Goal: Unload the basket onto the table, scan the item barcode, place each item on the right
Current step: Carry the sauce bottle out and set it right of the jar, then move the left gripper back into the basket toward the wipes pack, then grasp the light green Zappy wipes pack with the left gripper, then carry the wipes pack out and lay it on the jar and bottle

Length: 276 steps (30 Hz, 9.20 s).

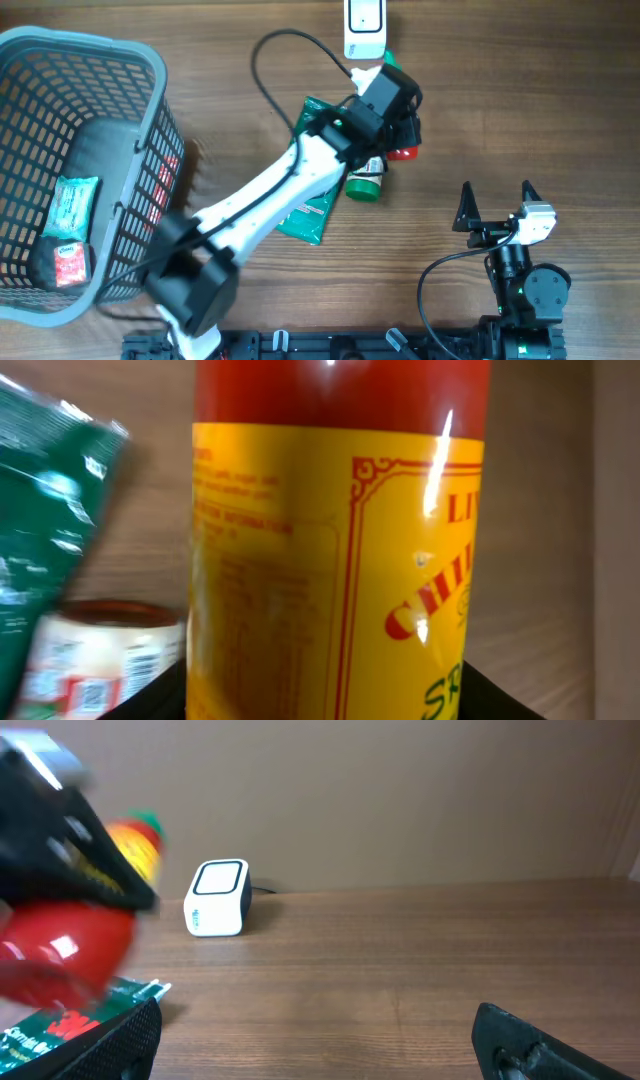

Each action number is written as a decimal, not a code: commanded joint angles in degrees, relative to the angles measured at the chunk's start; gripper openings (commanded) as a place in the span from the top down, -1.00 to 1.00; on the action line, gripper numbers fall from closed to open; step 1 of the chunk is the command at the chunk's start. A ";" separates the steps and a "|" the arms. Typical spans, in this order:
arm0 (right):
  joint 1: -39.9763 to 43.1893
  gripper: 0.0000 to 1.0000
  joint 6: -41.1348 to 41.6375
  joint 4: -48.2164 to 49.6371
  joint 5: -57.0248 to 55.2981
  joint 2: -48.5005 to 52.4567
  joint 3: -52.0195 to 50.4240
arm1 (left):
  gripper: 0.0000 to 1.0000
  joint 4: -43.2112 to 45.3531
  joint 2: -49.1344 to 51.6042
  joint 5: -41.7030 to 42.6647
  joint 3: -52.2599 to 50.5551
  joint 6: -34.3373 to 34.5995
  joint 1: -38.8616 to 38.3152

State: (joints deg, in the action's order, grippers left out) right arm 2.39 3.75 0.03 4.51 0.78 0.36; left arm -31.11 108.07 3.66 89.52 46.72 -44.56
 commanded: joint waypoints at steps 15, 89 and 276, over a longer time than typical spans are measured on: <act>0.04 -0.99 -0.72 0.24 0.72 -0.35 -0.07 | -0.17 -3.32 12.44 2.89 0.39 -3.04 -2.95; 0.04 -0.99 -0.74 0.26 0.70 -0.35 -0.07 | -0.72 -29.49 -19.52 -25.09 -13.51 0.04 68.08; 0.04 -0.99 -0.72 0.24 0.72 -0.35 -0.07 | -0.70 -27.36 -30.99 -23.19 9.09 -11.78 33.00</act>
State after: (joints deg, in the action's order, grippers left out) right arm 2.39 3.75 0.01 4.51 0.78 0.36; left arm -56.53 79.79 -17.78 97.78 35.94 -19.27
